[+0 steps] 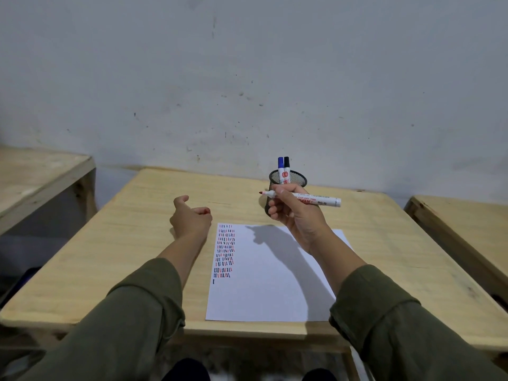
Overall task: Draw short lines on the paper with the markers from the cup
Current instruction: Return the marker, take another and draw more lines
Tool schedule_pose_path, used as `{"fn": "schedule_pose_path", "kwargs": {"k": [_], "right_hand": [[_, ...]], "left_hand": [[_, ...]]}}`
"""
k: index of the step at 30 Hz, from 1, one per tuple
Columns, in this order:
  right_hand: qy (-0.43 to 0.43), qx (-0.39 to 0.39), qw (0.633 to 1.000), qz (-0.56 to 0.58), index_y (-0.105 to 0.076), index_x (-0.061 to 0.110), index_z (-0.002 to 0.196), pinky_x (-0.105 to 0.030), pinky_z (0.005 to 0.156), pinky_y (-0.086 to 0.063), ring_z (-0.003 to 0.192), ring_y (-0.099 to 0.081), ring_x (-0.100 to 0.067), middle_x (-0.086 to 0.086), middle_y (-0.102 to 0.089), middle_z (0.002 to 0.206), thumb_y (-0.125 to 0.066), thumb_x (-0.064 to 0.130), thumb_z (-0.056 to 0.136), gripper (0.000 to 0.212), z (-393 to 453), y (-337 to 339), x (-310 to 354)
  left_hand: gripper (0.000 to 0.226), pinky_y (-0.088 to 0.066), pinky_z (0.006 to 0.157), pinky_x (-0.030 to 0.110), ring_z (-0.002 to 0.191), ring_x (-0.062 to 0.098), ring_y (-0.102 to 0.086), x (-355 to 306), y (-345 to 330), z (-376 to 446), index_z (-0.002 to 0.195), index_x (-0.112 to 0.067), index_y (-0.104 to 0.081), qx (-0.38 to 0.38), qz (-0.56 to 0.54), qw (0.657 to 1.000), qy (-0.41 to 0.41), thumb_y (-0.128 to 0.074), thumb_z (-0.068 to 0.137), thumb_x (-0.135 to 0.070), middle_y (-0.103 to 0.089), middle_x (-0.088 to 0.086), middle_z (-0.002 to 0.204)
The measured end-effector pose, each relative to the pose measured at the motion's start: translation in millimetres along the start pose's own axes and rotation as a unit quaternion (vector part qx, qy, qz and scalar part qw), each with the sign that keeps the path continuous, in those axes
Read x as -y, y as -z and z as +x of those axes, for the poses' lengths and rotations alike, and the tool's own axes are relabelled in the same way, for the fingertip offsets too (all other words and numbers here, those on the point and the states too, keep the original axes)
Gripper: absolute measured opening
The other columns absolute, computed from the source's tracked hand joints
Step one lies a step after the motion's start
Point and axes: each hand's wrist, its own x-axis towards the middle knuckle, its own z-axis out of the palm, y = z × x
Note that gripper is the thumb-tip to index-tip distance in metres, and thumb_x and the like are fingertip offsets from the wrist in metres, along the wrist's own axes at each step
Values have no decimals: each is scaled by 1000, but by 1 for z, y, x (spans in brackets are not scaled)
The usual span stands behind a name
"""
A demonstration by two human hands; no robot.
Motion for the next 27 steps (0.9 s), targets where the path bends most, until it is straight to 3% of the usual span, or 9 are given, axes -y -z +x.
{"fn": "schedule_pose_path", "kwargs": {"k": [2,4,7,11,14,19,22,27], "right_hand": [[0,-2,1000,2,-59,11,85,-20,55,-50,55,-57,-13,-10,-58,74,-54,7,92,9,0,1,-1],[0,1,1000,4,-59,11,85,-21,55,-50,55,-56,-14,-11,-57,73,-54,7,92,10,-1,0,-1],[-2,-4,1000,6,-60,10,86,-21,54,-50,56,-56,-14,-12,-57,74,-54,7,92,9,0,-2,-2],[-16,-25,999,16,-59,10,86,-21,52,-49,55,-54,-15,-15,-57,77,-54,13,92,8,-4,-4,-6],[-33,-44,998,-4,-59,10,85,-19,49,-48,52,-54,-15,-11,-56,70,-54,16,93,12,-14,-9,-18],[-72,-27,994,-80,-58,13,90,-23,48,-48,49,-55,-16,-11,-58,66,-56,3,87,10,-39,-19,-42],[-92,-7,992,-81,-59,8,86,-21,47,-48,48,-54,-14,-9,-57,64,-61,3,83,7,-56,-27,-47],[-93,22,982,-163,-67,12,84,-20,55,-46,61,-56,-10,0,-63,68,-64,11,81,4,-69,-33,-57]], "left_hand": [[60,-32,82,23,95,3,-42,0,-2,-2,137,-16,-34,0,2,1000,0,-58,84,-3,-73,3,105],[60,-30,80,20,95,2,-42,0,-1,-3,139,-14,-33,4,11,1000,-6,-57,85,-2,-72,5,109],[65,-33,88,20,116,11,-52,2,2,-1,139,-16,-33,22,14,1000,-17,-62,82,-4,-69,7,115],[67,-40,104,36,117,19,-57,7,11,-8,137,-22,-35,33,27,999,-26,-67,78,-21,-64,5,124],[64,-40,93,27,119,17,-55,13,27,-28,135,-22,-37,77,40,995,-46,-66,79,-19,-60,5,127],[63,-43,75,16,112,14,-58,24,58,-74,133,-25,-41,199,88,972,-91,-71,77,-20,-61,1,124],[75,-44,94,24,119,16,-56,33,74,-94,134,-30,-38,237,144,953,-121,-77,70,-29,-61,-4,127],[80,-38,106,32,124,12,-52,46,89,-108,136,-30,-37,207,234,930,-194,-76,67,-42,-56,-6,134]]}}
